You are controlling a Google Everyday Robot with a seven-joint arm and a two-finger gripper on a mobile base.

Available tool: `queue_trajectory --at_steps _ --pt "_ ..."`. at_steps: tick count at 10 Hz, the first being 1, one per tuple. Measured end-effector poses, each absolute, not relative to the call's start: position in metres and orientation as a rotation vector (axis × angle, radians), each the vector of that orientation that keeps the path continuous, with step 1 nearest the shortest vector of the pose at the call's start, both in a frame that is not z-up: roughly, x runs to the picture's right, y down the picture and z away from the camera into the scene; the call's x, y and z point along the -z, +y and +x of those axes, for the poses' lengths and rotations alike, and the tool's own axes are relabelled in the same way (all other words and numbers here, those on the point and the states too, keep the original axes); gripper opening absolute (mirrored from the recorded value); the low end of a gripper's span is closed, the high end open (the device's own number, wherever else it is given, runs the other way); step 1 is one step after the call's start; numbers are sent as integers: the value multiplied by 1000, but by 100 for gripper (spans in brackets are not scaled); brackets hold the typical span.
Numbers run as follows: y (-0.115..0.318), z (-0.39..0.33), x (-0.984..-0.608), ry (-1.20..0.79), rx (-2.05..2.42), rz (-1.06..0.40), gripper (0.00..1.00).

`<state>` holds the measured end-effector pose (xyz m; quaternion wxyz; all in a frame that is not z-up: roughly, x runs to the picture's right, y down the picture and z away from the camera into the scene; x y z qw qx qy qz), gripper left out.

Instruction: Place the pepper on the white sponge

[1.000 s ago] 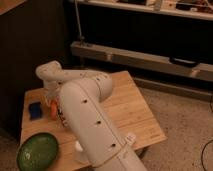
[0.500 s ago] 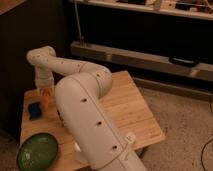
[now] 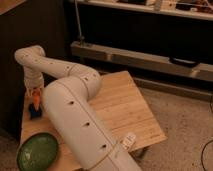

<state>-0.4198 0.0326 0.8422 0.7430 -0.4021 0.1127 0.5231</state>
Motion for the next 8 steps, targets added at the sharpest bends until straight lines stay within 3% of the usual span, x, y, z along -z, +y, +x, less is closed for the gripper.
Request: queue_trajectory --at_steps 8 --pt "75 -440 -866 237 -1089 -905 44"
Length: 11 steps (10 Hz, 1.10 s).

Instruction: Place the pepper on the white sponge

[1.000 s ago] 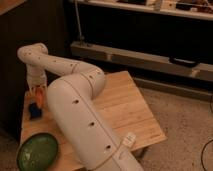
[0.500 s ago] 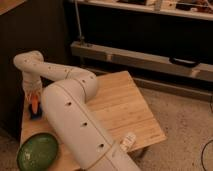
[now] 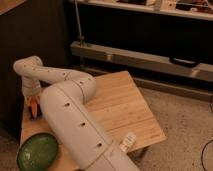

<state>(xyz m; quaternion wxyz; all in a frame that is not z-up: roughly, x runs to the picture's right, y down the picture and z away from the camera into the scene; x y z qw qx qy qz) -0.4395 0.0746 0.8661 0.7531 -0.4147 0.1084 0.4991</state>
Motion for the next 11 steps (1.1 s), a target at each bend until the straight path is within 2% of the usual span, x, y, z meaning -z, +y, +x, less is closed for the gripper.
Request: queue_trajectory --at_steps 3,4,6,7,8,11 --pt "90 -443 -876 261 -1066 -907 44" --pt "92 -443 -876 266 -1059 -908 47" --pt "94 -445 -876 268 -1049 -910 63" --pt "94 -446 -875 269 -1044 -912 75" --pt "94 -447 -874 268 -1041 -913 80" --pt "90 -443 -871 278 -1046 -888 80"
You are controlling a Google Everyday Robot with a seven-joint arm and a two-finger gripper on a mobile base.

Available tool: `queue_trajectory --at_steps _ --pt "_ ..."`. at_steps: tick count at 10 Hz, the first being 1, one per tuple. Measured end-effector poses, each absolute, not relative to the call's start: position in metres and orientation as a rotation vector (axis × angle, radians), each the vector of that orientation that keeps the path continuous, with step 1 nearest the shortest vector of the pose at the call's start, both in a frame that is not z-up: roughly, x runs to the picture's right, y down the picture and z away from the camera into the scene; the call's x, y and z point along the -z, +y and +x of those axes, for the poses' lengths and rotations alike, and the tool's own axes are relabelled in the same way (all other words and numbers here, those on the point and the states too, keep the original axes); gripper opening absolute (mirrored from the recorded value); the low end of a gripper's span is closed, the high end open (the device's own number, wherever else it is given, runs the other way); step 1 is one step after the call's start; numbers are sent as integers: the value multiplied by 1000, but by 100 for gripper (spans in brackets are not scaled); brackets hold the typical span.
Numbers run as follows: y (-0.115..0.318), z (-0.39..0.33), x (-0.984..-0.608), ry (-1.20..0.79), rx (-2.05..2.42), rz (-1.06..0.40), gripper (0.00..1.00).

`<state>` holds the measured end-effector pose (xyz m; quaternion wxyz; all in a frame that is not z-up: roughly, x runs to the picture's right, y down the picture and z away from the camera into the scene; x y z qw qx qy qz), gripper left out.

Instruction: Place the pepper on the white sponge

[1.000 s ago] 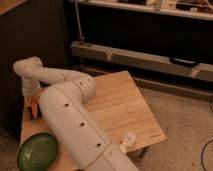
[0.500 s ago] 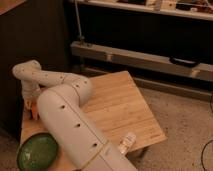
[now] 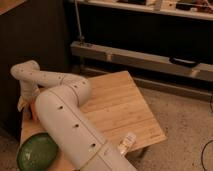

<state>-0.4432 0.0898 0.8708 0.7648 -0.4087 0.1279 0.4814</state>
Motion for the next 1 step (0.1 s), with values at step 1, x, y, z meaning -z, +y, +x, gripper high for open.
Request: queue_trajectory --at_steps 1 --pt "82 -437 -869 273 -1062 -874 80"
